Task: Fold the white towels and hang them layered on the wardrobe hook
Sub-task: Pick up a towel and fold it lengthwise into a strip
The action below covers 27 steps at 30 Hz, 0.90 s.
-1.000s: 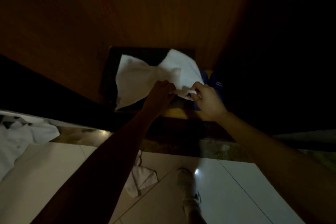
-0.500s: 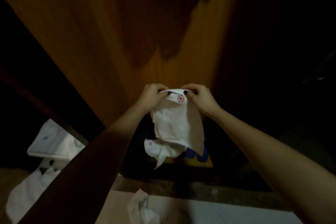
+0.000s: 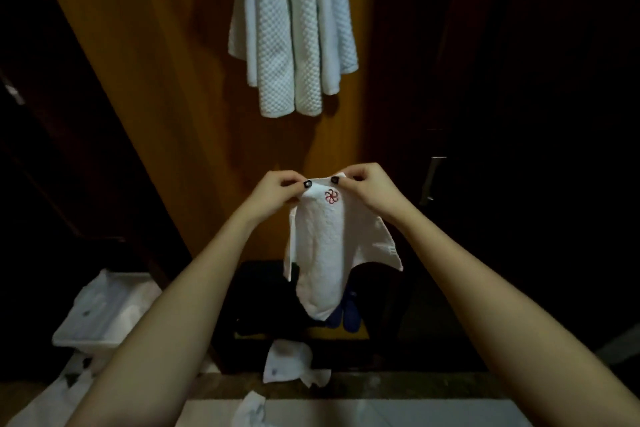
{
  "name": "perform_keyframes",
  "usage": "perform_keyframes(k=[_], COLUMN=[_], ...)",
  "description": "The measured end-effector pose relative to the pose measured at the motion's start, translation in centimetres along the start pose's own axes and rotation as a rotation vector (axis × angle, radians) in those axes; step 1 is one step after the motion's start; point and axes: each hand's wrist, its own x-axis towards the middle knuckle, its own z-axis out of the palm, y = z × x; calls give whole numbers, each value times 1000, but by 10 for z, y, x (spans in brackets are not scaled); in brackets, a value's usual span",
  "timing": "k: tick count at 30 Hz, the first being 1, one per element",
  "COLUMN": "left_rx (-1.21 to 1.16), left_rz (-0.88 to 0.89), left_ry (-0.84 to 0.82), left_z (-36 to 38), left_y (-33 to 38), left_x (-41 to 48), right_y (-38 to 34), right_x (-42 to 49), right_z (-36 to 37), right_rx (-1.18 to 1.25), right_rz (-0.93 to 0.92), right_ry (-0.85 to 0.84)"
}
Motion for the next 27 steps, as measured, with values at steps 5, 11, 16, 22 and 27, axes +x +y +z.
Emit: perform_keyframes(k=[5,11,16,22,27], left_rx=[34,102,33,-169,-478], left_rz=[-60,-91,-63,74,140], left_ry=[-171,-240,-254,-74,-81], left_z=[40,97,132,172,196], left_y=[17,21,51,86,101], left_x=[-20,-42,-54,-72,-89], right_y=[-3,31,66,93,96], right_x=[-46,-99,-142,-179,-189], right_z=[-31,-76,-112,-140,-146], right_rx=[25,127,289,384,395], right_rz=[-57,-3,66,59,68], right_ry=[114,293,425,308,185])
